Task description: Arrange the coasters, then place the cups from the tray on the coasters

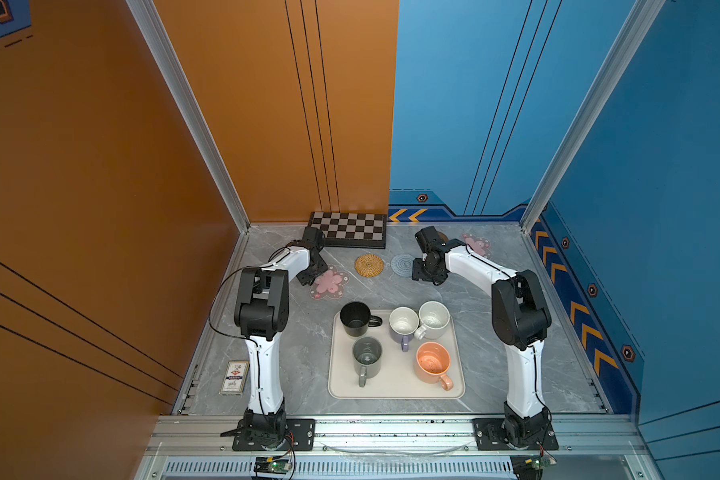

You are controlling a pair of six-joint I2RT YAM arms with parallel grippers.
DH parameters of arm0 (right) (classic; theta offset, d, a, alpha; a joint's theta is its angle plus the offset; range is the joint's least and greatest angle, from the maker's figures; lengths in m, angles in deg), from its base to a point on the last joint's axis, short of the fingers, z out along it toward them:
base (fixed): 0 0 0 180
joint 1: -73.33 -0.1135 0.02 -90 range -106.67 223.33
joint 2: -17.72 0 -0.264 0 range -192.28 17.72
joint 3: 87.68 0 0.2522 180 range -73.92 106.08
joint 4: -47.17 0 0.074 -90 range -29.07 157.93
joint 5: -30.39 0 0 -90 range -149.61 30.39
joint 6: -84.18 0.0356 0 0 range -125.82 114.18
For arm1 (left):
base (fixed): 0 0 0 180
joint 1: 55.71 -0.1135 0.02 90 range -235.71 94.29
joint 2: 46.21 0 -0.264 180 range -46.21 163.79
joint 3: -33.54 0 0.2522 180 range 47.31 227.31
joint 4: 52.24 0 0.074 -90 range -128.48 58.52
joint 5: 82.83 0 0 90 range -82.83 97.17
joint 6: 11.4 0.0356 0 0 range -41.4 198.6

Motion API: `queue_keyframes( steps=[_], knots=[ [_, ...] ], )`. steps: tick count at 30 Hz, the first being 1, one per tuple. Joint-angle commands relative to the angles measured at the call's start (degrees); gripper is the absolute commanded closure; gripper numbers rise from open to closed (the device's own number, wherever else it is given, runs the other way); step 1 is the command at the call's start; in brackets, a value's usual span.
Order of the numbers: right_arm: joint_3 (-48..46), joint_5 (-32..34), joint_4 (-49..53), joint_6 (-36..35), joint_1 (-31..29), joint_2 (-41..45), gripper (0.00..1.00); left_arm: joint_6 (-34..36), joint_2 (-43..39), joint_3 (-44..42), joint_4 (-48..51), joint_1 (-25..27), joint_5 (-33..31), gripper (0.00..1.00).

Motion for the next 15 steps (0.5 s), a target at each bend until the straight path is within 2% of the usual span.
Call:
queue_keyframes(
  steps=[1, 15],
  knots=[
    [-2.7, 1.9, -0.7, -0.7, 0.3, 1.1, 0.39, -1.3, -0.5, -3.2, 3.4, 1.6, 5.0, 0.39],
    [-7.8, 2.4, -2.4, -0.6, 0.7, 6.6, 0.39, -1.0, -3.0, -4.6, 3.4, 8.2, 7.2, 0.4]
  ],
)
